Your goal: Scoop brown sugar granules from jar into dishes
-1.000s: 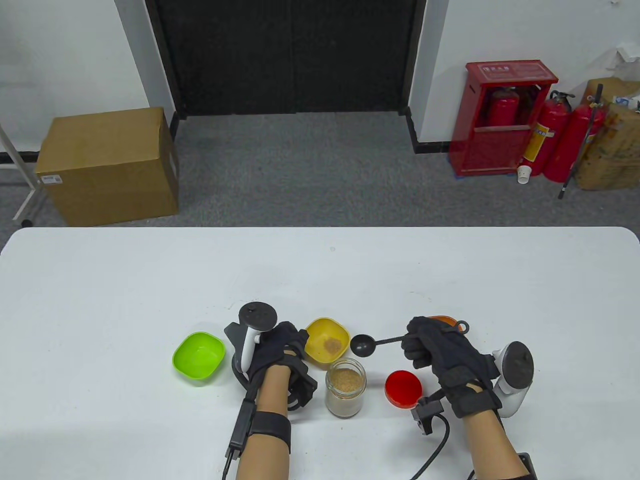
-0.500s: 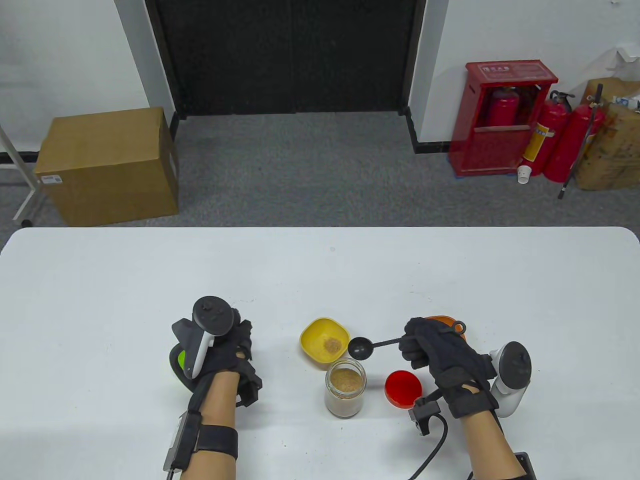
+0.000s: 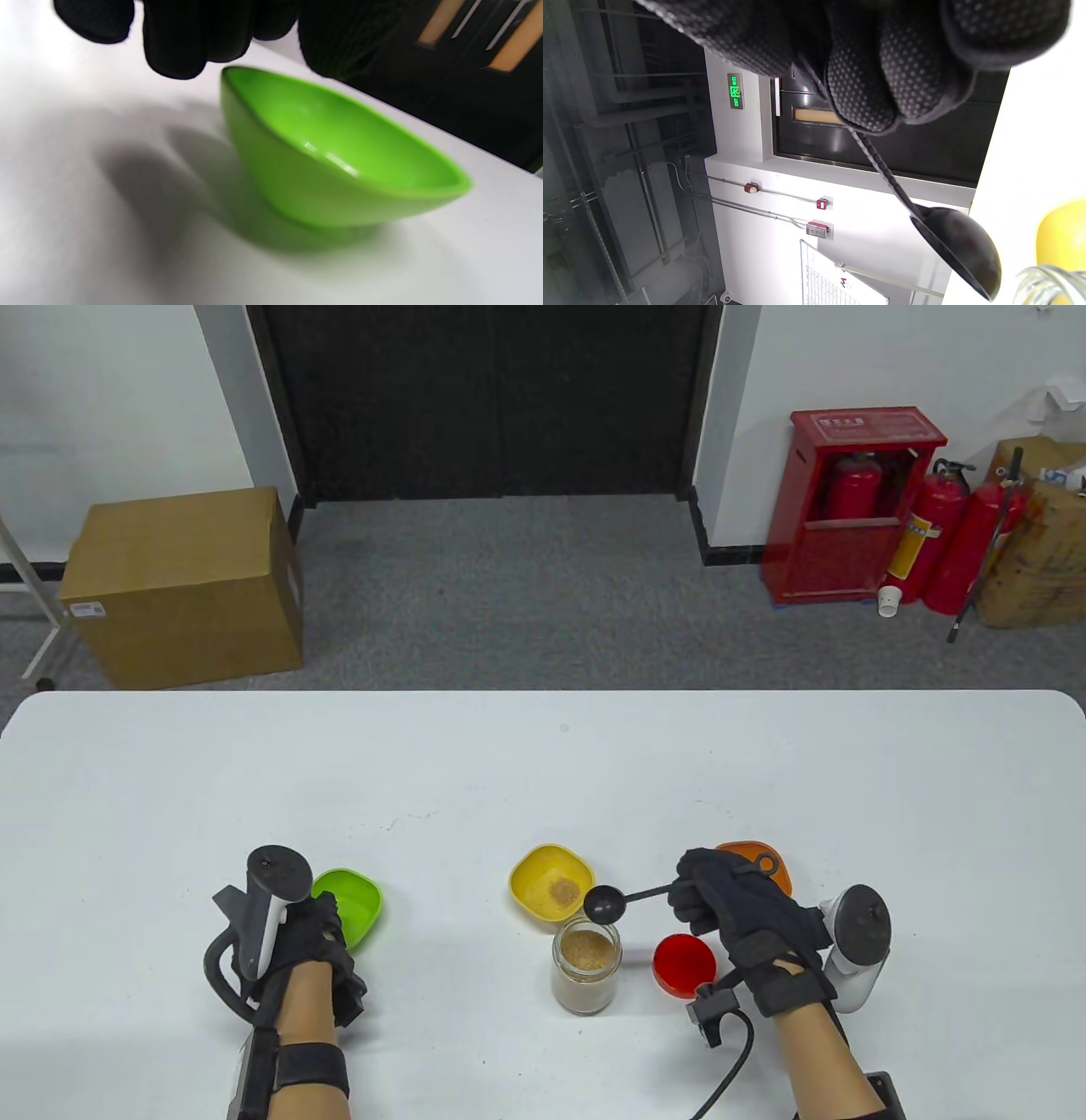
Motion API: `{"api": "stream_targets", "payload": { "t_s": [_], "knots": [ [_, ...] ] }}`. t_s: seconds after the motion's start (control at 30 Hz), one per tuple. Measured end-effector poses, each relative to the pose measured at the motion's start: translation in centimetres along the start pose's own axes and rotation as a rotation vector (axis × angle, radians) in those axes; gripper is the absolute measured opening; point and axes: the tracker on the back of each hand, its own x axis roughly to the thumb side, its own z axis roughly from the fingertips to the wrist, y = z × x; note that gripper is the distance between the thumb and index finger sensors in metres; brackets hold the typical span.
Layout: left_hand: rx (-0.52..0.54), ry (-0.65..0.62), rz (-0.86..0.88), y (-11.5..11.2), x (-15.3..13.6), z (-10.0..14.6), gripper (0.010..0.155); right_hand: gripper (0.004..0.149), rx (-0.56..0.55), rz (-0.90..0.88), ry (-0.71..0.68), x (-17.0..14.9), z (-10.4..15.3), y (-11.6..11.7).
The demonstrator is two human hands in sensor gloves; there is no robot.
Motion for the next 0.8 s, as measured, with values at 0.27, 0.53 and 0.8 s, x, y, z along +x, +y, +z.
{"api": "stream_targets", "payload": {
  "t_s": [0.27,0.53,0.8],
  "knots": [
    [-0.034,0.082,-0.005,-1.6,-1.0,-0.8,0.075,0.04,-0.007,0.004,0.001,-0.3,0.1,0.2],
    [0.003,0.114,-0.002,-2.0,-0.2,-0.5,0.054,0.041,-0.011,0.001,-0.002,-0.3,0.1,0.3],
    [-0.05,0.048,0.032,-2.4,2.0,1.1,0.048,0.041,-0.009,-0.011,-0.013,-0.1,0.0,0.3]
  ]
}}
